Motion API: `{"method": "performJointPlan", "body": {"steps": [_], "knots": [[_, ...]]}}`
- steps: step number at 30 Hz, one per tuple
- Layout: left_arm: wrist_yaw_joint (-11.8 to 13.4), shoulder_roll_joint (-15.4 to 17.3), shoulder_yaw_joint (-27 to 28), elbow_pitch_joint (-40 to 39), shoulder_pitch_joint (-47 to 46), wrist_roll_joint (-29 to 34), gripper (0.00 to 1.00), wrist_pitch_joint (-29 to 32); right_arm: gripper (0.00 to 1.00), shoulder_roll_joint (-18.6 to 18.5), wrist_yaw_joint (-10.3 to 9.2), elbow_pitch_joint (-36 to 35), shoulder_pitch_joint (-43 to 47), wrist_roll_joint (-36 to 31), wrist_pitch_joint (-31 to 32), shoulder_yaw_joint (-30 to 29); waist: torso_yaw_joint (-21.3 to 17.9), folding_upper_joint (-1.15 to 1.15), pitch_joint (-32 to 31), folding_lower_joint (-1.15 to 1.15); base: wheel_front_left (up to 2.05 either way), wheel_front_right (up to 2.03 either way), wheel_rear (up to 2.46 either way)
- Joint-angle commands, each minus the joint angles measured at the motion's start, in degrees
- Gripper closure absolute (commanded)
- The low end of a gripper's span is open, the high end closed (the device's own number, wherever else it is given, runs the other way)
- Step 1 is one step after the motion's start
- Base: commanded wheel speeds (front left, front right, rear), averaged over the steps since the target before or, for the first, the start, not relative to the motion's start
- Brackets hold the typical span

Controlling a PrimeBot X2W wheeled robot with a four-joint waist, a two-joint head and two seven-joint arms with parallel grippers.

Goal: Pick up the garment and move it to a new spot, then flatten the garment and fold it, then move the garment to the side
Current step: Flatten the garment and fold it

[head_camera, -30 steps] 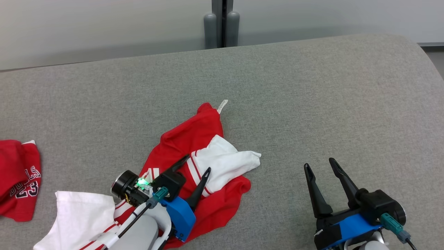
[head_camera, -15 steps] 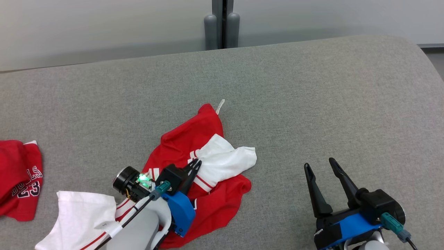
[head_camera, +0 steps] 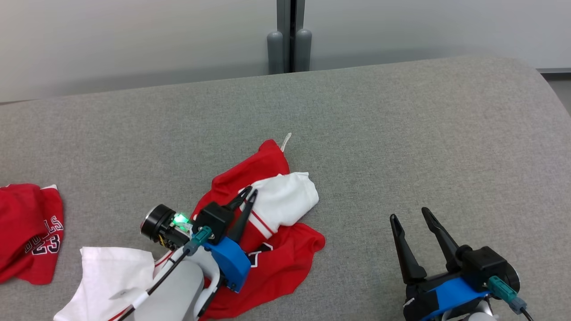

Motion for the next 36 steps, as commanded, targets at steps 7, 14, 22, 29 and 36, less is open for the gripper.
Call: {"method": "performJointPlan", "body": {"steps": [7, 14, 22, 29, 36], "knots": [[3.8, 0.9, 5.3, -10.2, 4.5, -0.3, 0.00, -0.9, 0.00, 0.0, 0.03, -0.3, 1.1, -0.1, -0.2, -1.2, 1.3, 0.00, -1.9, 0.00, 0.00, 0.00, 0.00], [8.8, 3.1, 17.8, -26.6, 14.0, 2.8, 0.00, -1.0, 0.00, 0.0, 0.03, -1.5, 2.0, -0.8, -0.2, -2.9, 4.1, 0.00, -3.8, 0.00, 0.00, 0.00, 0.00], [9.9, 2.7, 28.8, -33.8, 23.8, 6.9, 0.00, -0.9, 0.00, 0.0, 0.03, -2.1, 3.5, -1.3, -0.2, -4.7, 7.1, 0.00, -5.8, 0.00, 0.00, 0.00, 0.00], [7.4, 0.0, 35.4, -33.7, 29.6, 6.6, 0.00, -0.9, 0.00, 0.0, 0.03, -3.0, 5.3, -1.6, -0.2, -5.5, 8.7, 0.00, -6.7, 0.00, 0.00, 0.00, 0.00], [5.2, -3.3, 38.4, -32.8, 33.3, 8.4, 0.00, -0.9, 0.00, 0.0, 0.03, -2.8, 6.8, -1.7, -0.2, -5.2, 9.1, 0.00, -7.5, 0.00, 0.00, 0.00, 0.00]]}}
